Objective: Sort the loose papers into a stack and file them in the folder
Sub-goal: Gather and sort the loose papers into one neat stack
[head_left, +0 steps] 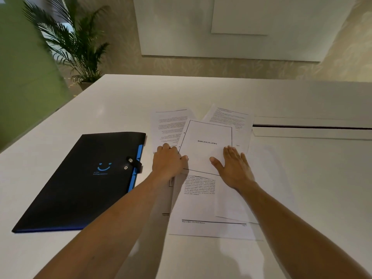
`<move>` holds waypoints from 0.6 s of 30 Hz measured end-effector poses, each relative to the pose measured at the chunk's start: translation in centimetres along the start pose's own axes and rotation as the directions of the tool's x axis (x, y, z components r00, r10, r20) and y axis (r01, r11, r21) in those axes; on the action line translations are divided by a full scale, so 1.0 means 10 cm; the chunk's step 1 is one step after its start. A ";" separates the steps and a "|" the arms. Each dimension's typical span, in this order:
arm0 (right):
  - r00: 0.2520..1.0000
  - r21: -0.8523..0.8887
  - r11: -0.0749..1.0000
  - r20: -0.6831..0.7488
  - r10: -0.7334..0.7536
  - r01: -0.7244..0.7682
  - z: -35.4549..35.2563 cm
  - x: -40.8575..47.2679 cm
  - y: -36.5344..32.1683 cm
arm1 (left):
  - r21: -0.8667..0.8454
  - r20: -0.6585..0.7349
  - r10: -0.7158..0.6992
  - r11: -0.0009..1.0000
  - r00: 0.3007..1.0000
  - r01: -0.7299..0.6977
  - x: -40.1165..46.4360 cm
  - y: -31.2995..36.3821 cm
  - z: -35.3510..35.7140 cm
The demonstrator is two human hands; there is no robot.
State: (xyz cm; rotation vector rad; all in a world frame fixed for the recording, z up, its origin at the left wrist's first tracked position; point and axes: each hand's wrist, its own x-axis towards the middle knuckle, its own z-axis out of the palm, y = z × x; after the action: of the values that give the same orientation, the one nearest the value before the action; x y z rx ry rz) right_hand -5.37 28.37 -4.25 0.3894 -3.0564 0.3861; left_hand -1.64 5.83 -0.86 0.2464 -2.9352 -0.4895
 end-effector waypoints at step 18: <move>1.000 -0.010 1.000 -0.028 -0.003 0.003 0.09 0.05 0.06 | -0.512 0.222 -0.235 0.798 0.946 0.318 0.25 0.13 -0.06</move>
State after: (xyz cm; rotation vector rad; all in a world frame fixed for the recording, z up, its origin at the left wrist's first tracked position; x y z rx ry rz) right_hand -6.02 28.56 -5.21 0.3845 -3.0288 0.3731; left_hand -4.19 6.41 0.47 0.5877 -2.7444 -1.4090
